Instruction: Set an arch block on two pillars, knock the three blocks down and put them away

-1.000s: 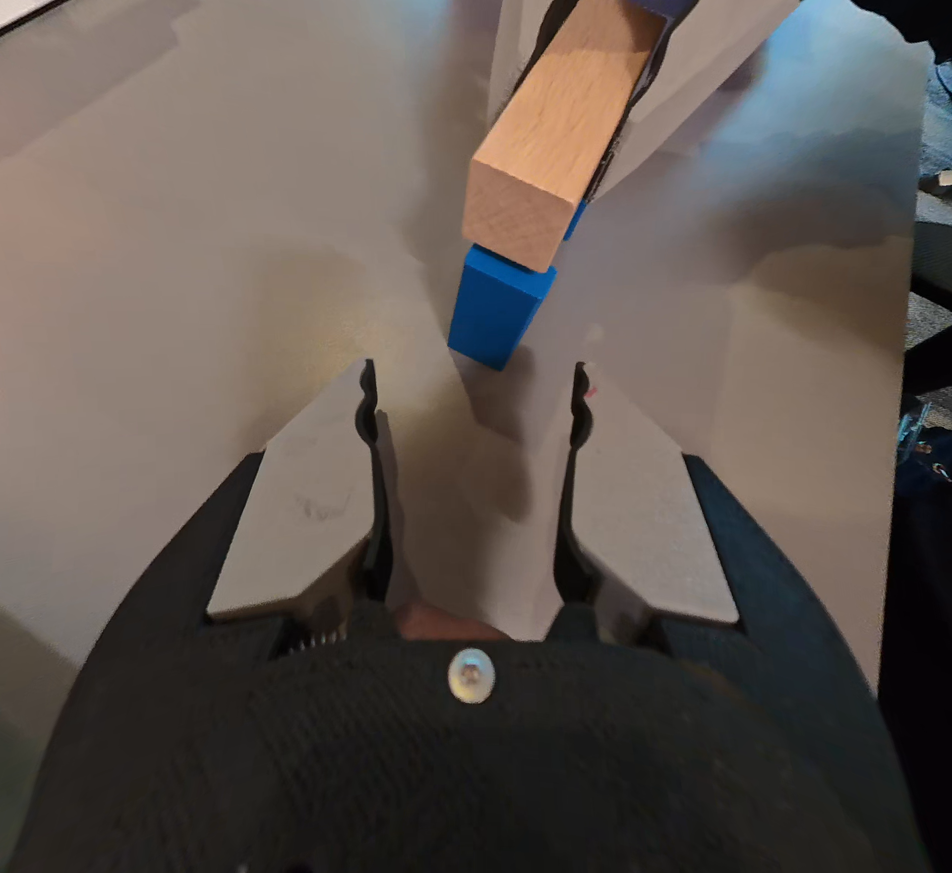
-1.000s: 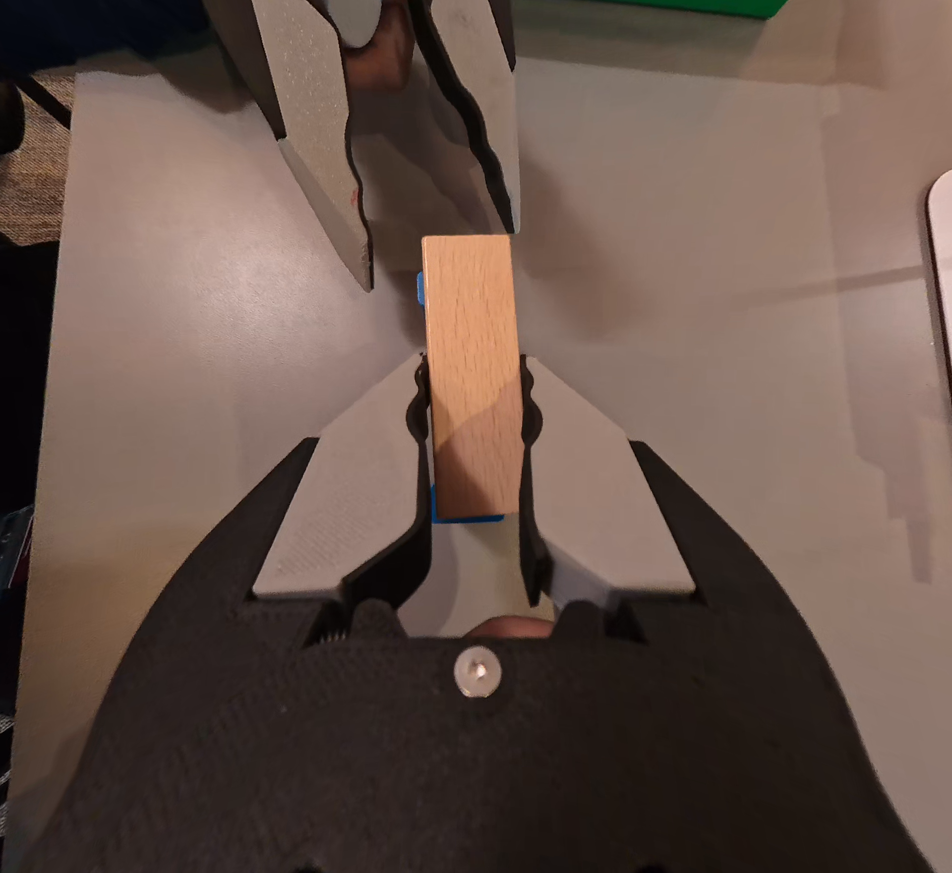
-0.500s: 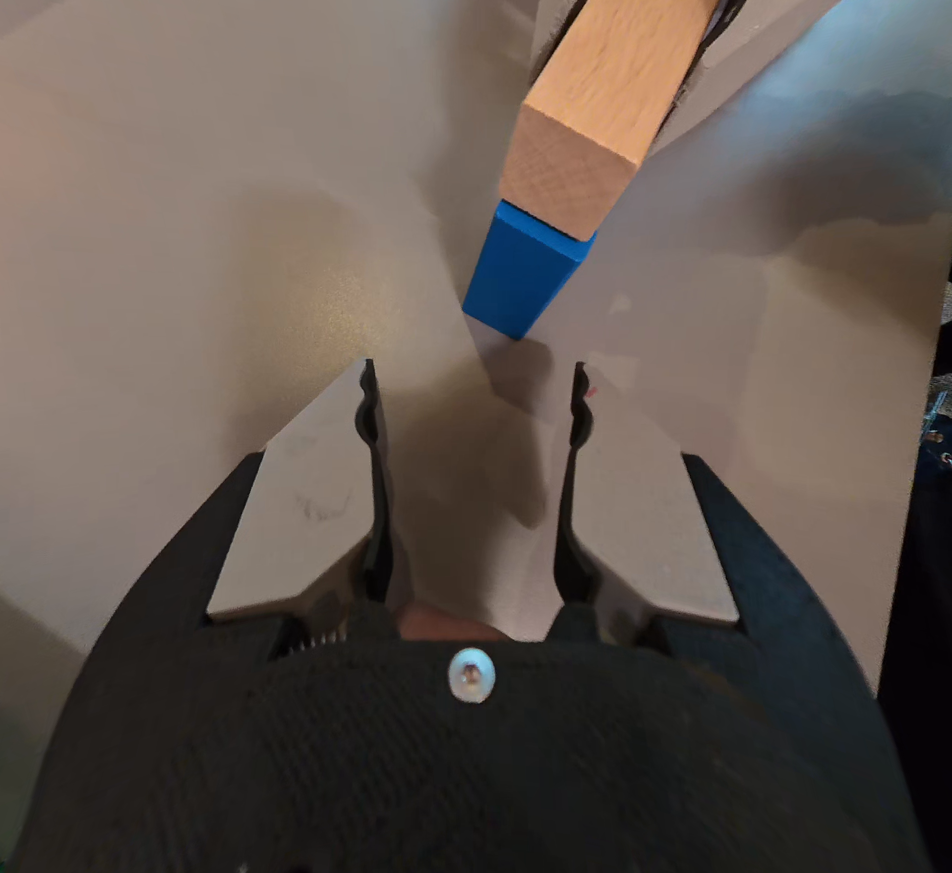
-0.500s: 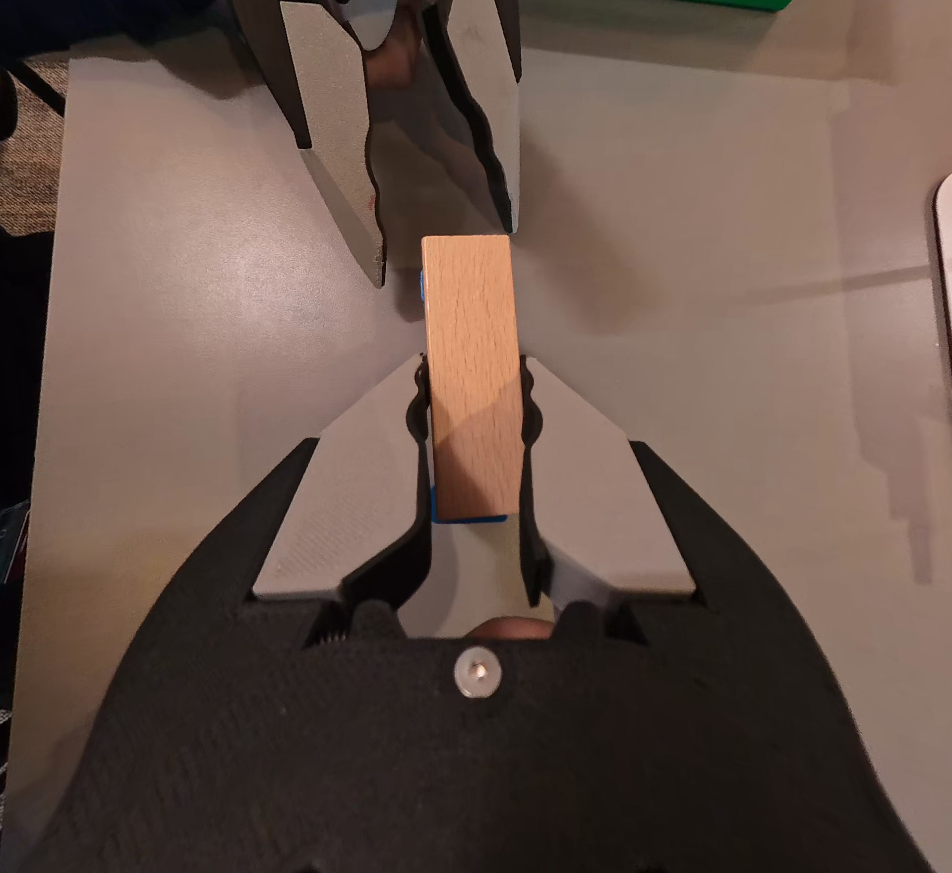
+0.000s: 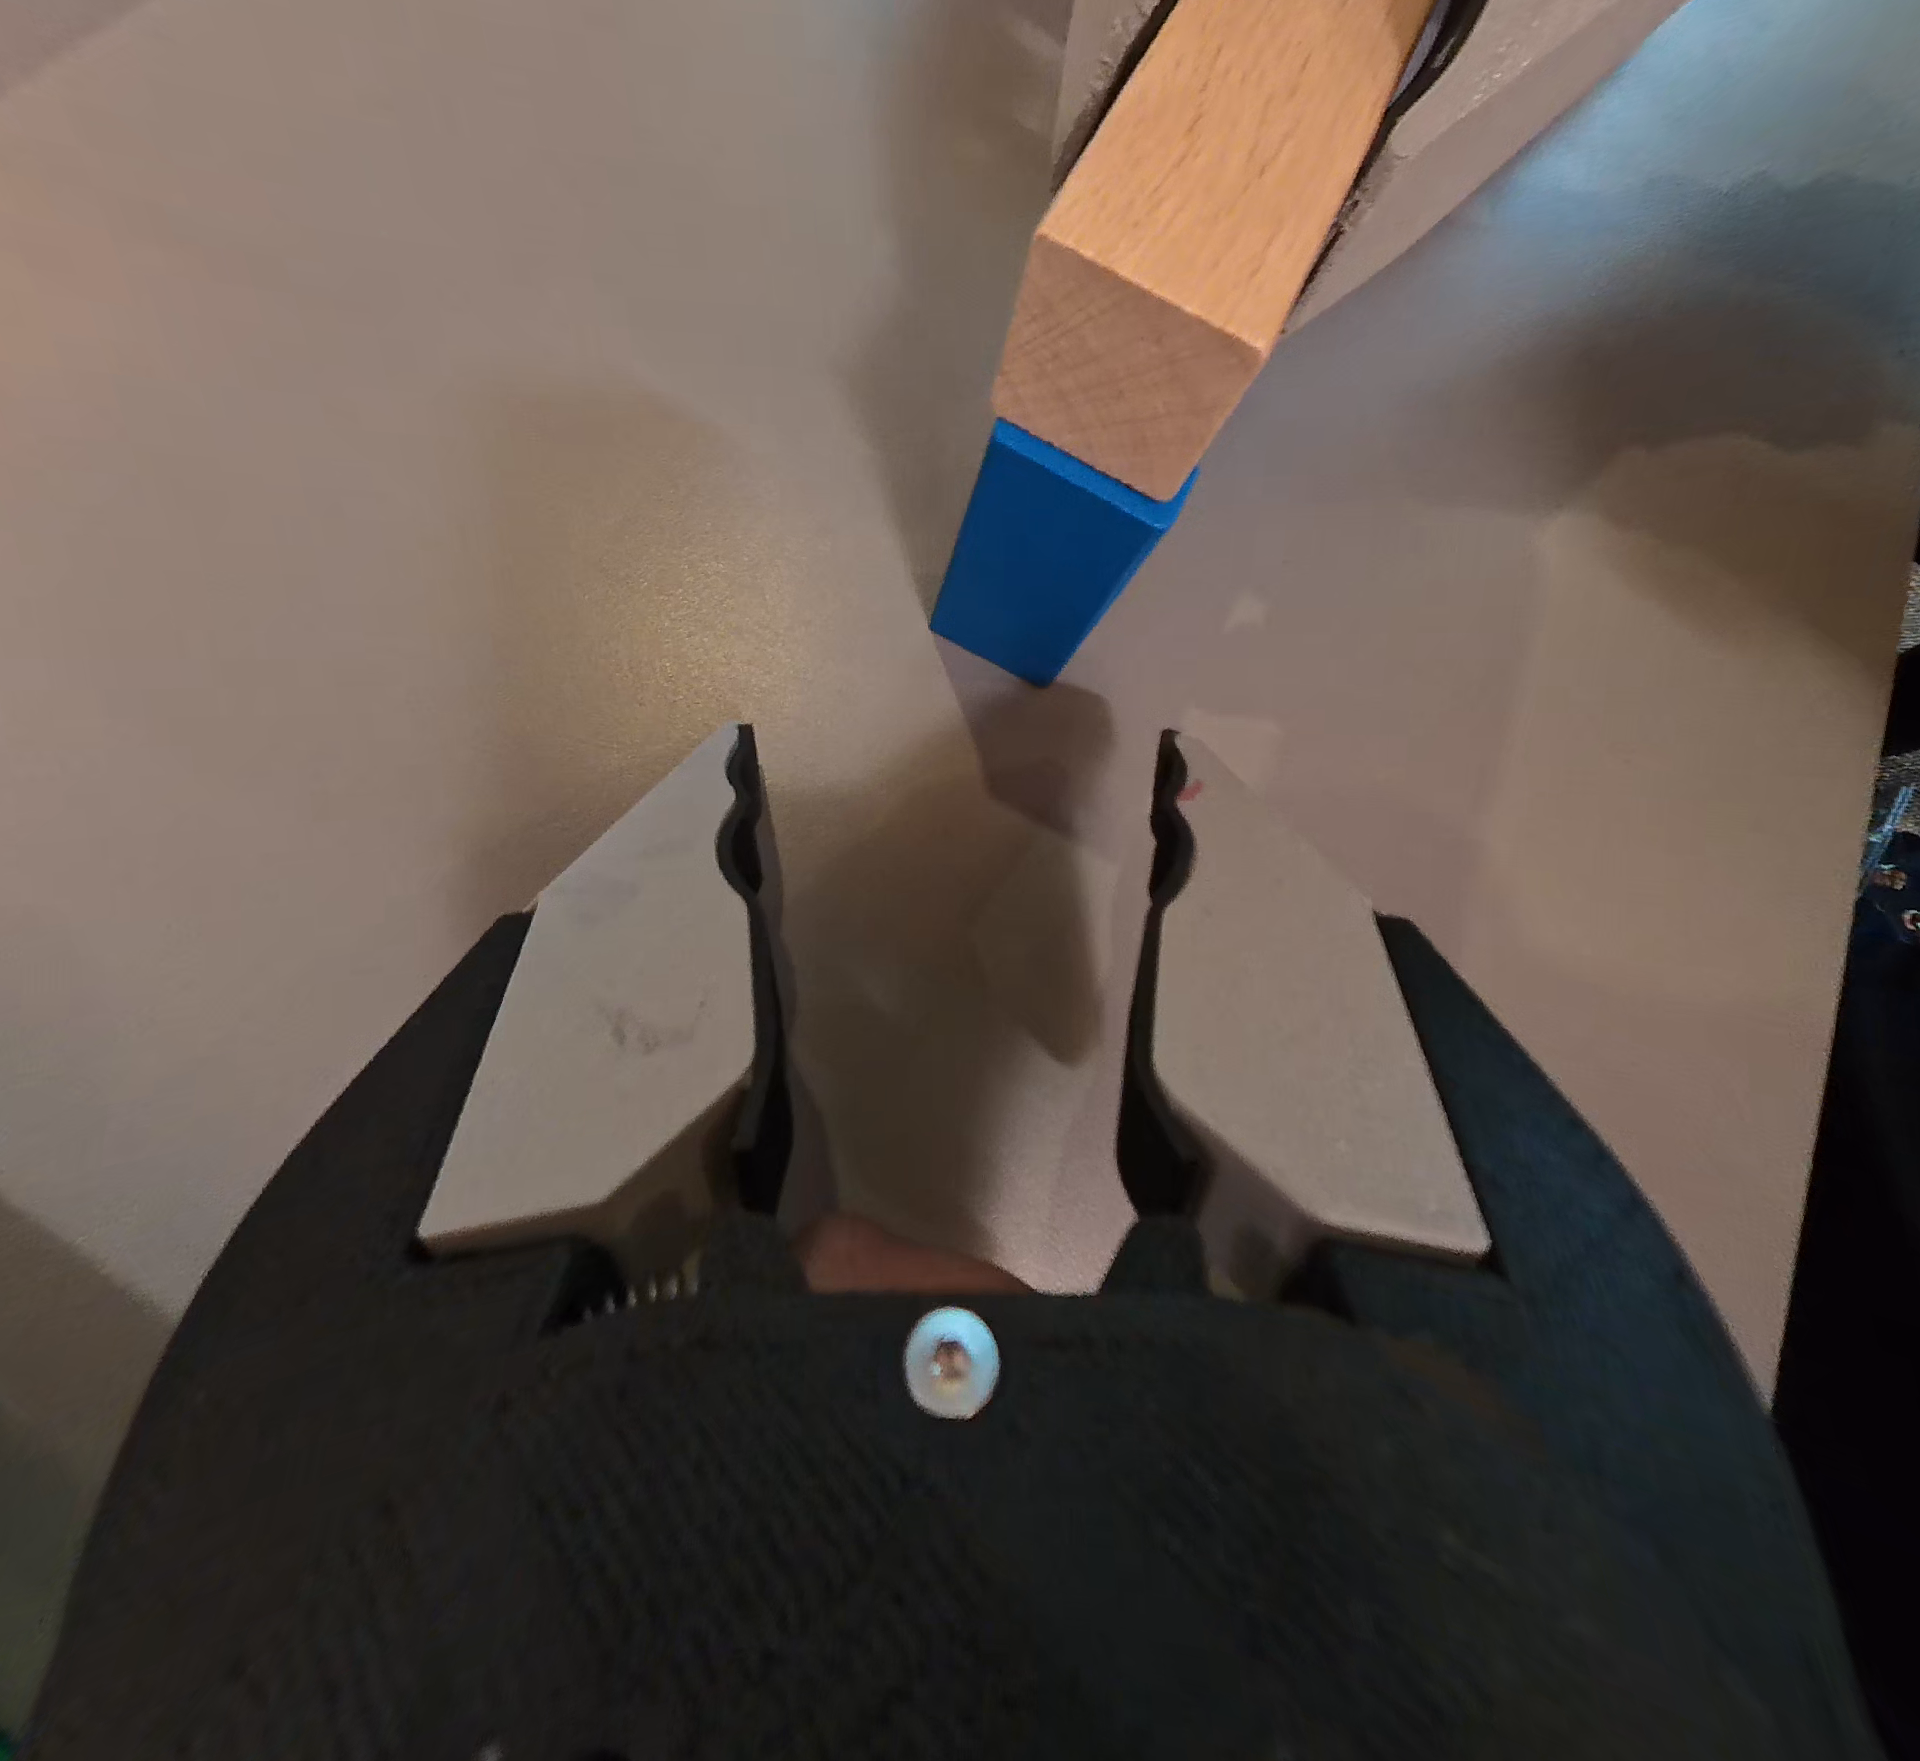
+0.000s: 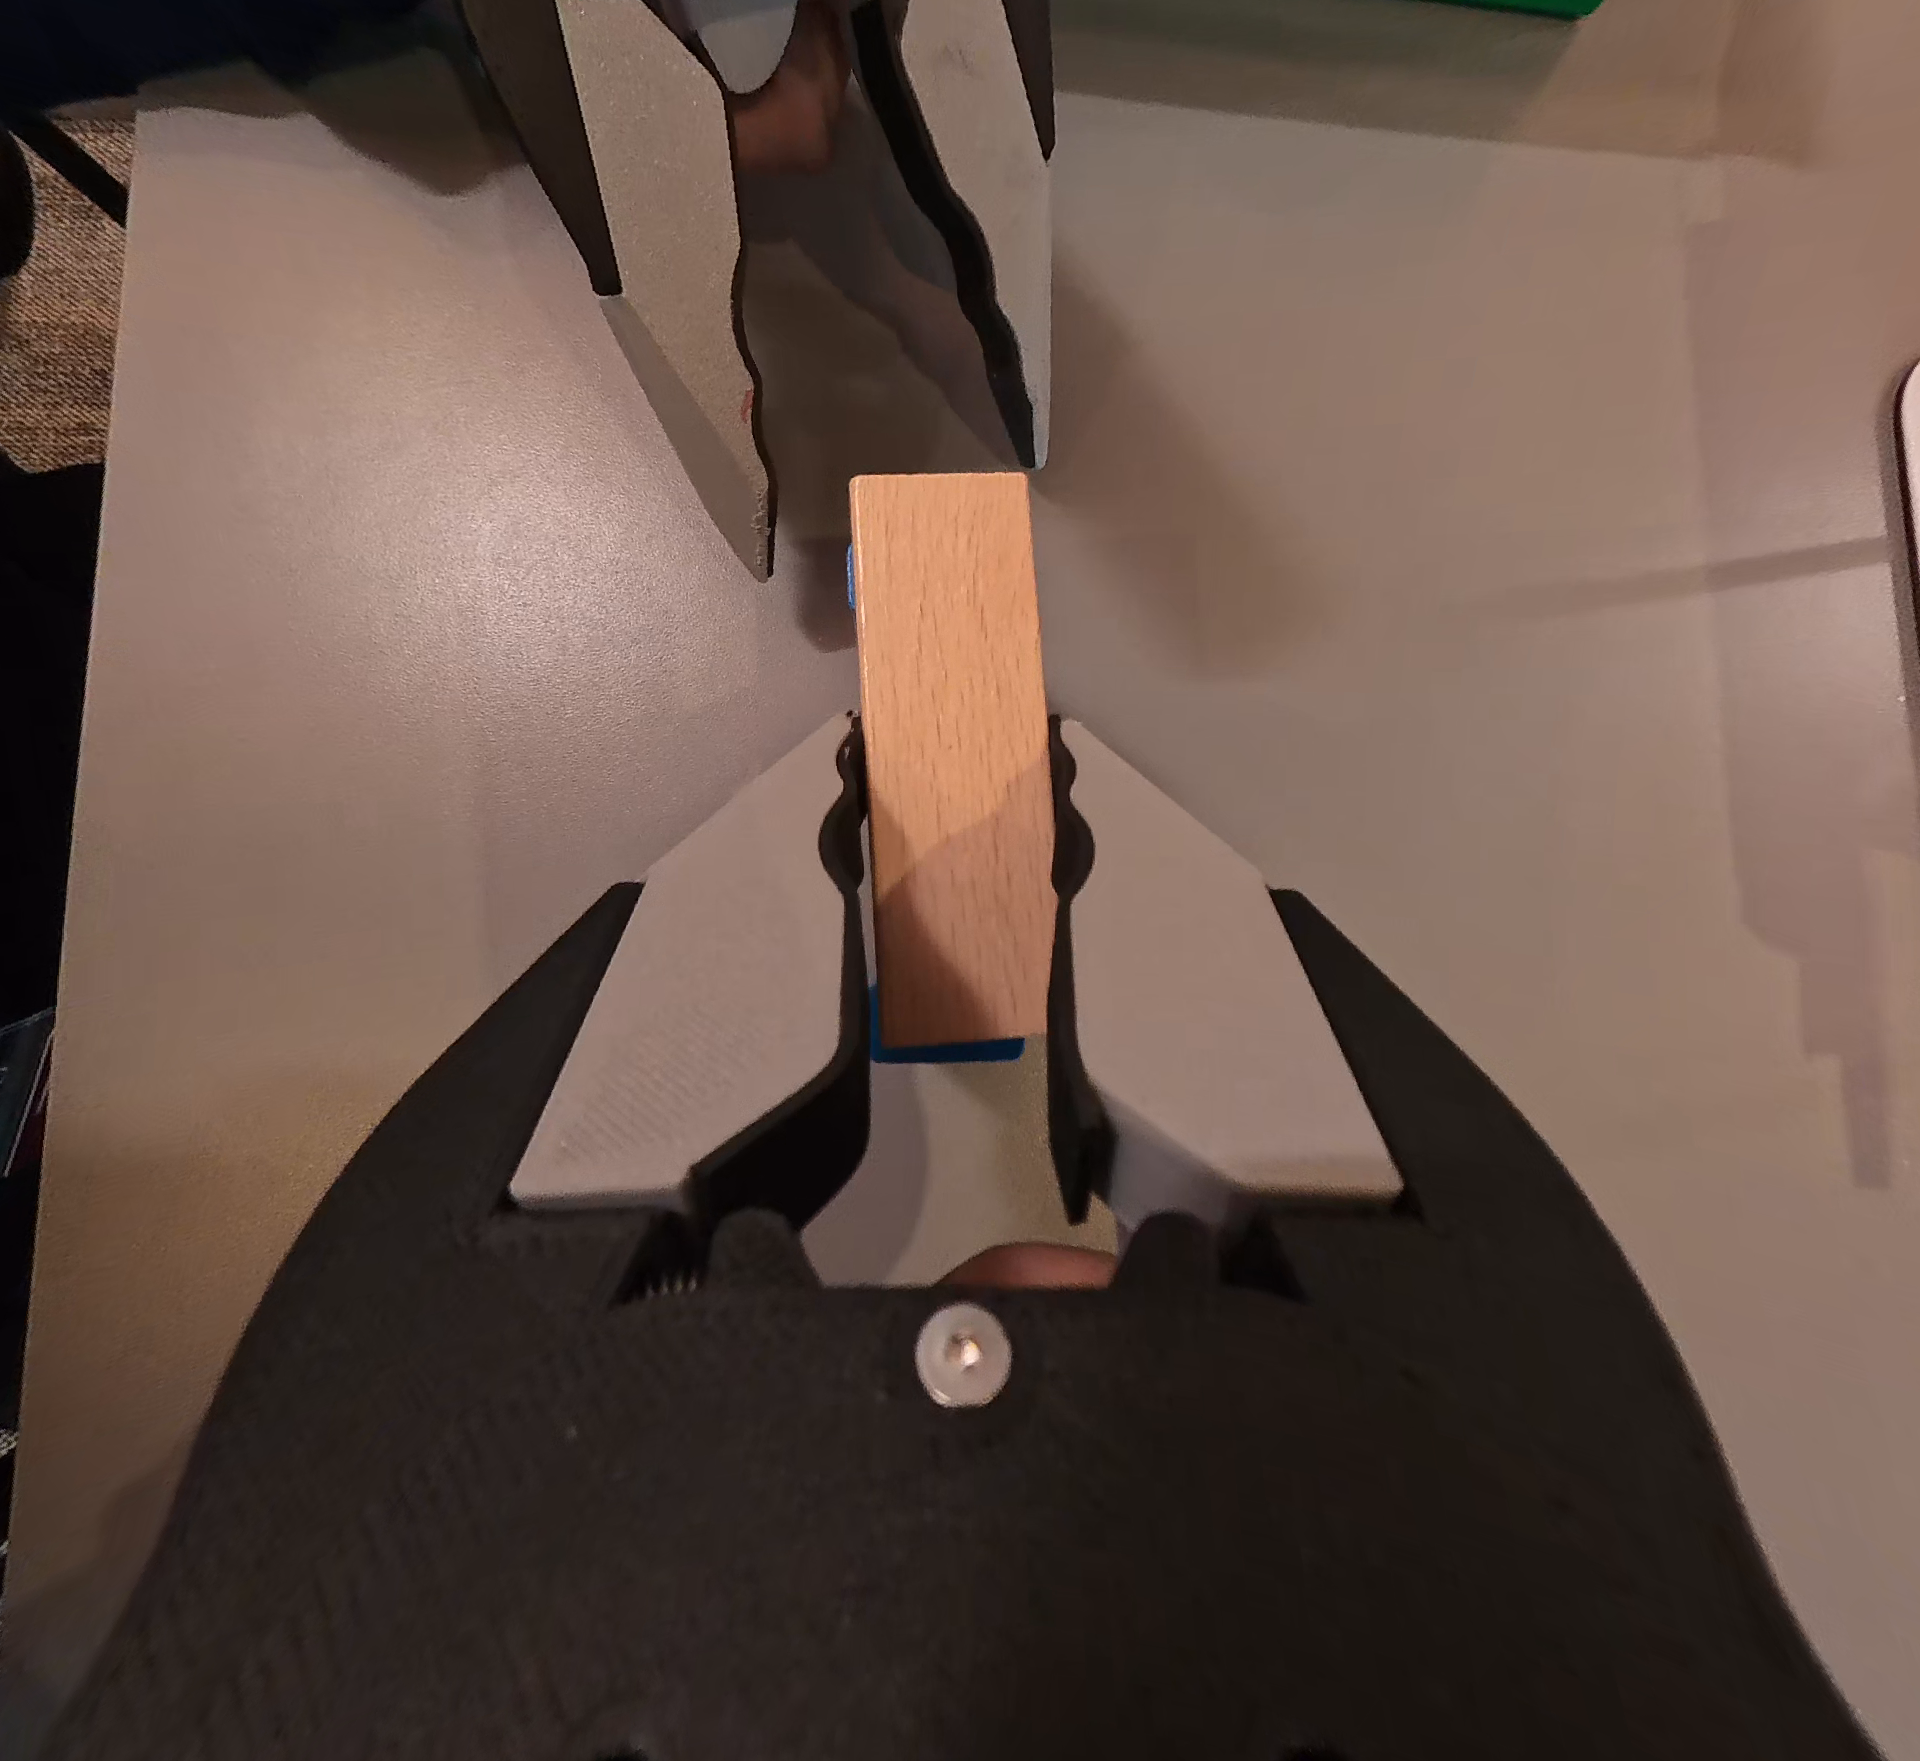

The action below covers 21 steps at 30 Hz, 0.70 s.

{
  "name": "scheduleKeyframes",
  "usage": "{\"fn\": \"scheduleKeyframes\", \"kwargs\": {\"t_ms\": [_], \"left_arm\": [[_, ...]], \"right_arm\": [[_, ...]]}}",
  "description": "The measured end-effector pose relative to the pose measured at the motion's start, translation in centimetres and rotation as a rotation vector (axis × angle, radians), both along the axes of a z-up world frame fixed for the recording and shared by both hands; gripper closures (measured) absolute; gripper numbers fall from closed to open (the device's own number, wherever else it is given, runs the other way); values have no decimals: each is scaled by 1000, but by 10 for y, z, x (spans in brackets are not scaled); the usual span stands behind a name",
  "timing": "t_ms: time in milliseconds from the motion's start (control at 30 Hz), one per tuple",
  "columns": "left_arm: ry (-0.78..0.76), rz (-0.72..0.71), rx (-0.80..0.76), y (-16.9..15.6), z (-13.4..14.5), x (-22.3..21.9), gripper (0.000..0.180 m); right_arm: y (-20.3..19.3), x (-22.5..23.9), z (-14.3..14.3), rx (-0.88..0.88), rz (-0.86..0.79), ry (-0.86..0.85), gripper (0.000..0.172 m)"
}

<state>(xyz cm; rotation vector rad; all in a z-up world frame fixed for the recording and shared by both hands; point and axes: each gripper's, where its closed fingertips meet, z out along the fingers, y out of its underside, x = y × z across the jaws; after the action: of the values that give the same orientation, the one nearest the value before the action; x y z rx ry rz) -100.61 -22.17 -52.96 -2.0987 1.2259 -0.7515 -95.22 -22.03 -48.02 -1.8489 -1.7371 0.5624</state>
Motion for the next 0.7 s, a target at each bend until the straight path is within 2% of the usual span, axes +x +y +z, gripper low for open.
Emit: {"fn": "scheduleKeyframes", "kwargs": {"t_ms": [700], "left_arm": [[0,1,5,0,0,-1,106]], "right_arm": [[0,0,0,-10,-1,31,141]]}}
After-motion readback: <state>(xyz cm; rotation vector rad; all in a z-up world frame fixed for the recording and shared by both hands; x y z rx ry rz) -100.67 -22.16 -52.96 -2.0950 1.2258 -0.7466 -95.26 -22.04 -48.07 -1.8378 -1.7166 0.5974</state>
